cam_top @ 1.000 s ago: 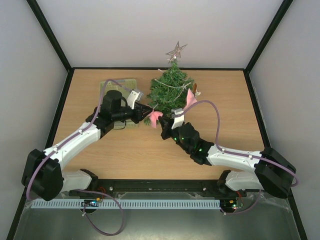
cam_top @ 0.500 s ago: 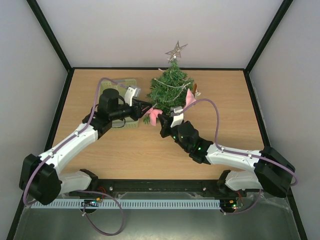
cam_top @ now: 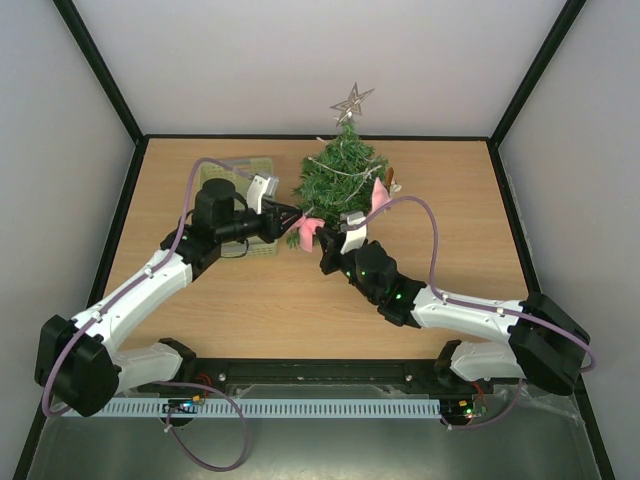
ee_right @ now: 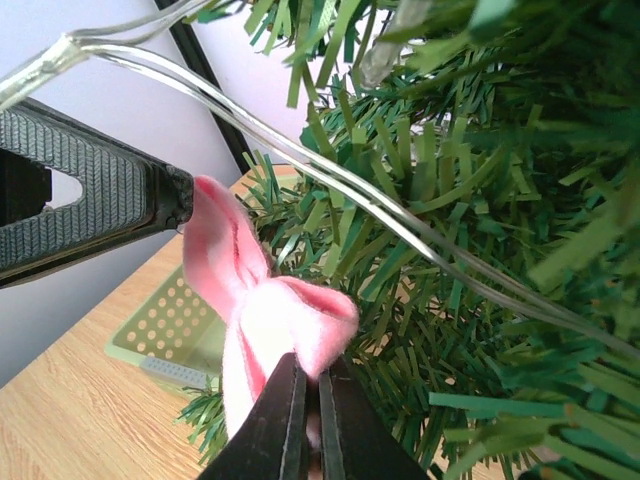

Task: Decorate the small christmas tree
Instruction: Place the decoration item on the Christmas tree.

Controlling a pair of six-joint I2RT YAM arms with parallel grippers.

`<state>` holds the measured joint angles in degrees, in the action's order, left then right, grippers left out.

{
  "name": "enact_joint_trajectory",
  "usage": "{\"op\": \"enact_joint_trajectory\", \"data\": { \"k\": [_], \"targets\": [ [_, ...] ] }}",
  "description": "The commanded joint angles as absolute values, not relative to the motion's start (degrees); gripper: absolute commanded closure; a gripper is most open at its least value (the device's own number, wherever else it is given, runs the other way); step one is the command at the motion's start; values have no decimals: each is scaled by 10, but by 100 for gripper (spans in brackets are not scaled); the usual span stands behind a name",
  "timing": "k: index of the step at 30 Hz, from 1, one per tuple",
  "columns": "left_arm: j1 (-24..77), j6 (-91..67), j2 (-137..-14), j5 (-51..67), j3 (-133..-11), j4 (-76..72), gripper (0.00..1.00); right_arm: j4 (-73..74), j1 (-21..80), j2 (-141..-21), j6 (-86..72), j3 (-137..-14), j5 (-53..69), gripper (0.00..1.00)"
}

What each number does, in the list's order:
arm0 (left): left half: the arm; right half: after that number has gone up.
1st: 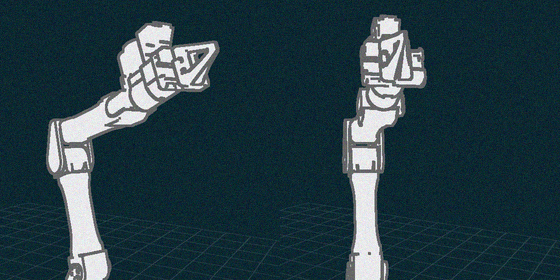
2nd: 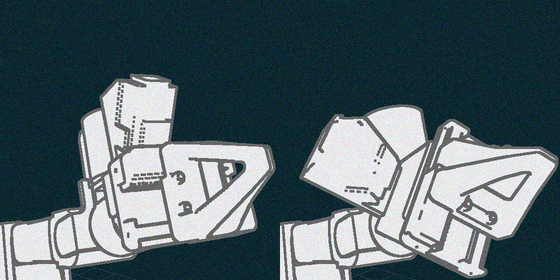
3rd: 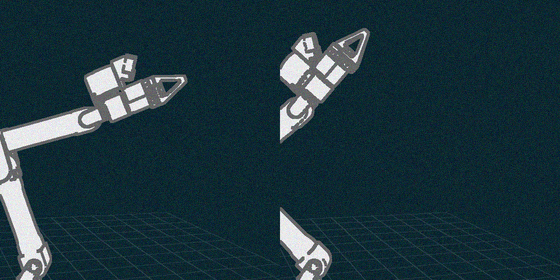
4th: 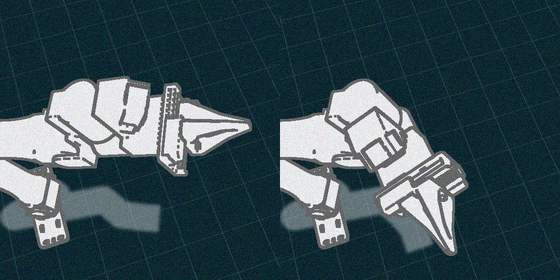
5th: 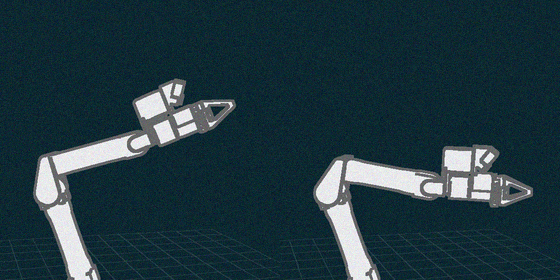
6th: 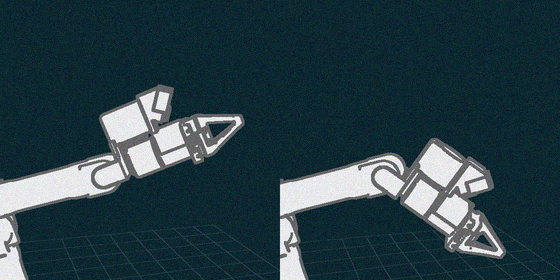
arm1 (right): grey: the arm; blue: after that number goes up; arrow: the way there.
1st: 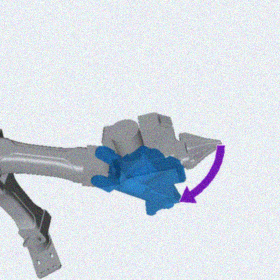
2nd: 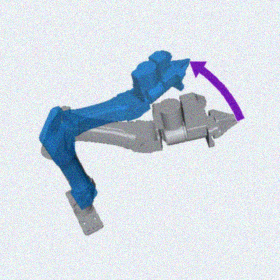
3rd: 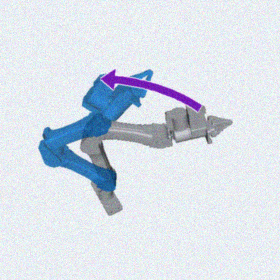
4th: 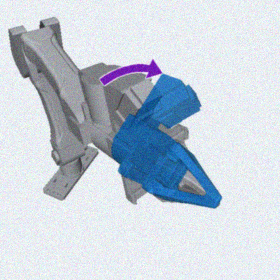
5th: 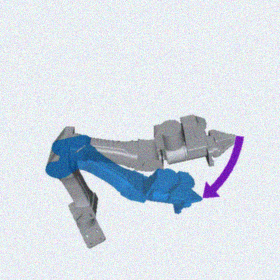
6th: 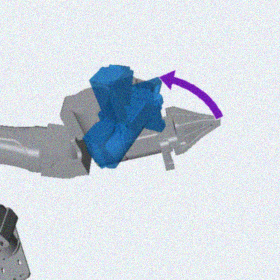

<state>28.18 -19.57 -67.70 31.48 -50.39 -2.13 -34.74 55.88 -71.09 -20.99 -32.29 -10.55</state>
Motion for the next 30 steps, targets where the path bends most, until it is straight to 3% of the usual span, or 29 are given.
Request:
{"op": "enact_joint_trajectory", "data": {
  "k": [1, 23, 30],
  "targets": [
    [292, -199, -668, 323, -499, -21, 76, -343, 557, -719, -206, -337, -129, 98],
    [299, -188, -708, 300, -483, -48, 78, -355, 555, -732, -176, -353, -140, 98],
    [299, -183, -710, 289, -482, -49, 78, -324, 556, -712, -184, -356, -119, 85]
  ]
}}
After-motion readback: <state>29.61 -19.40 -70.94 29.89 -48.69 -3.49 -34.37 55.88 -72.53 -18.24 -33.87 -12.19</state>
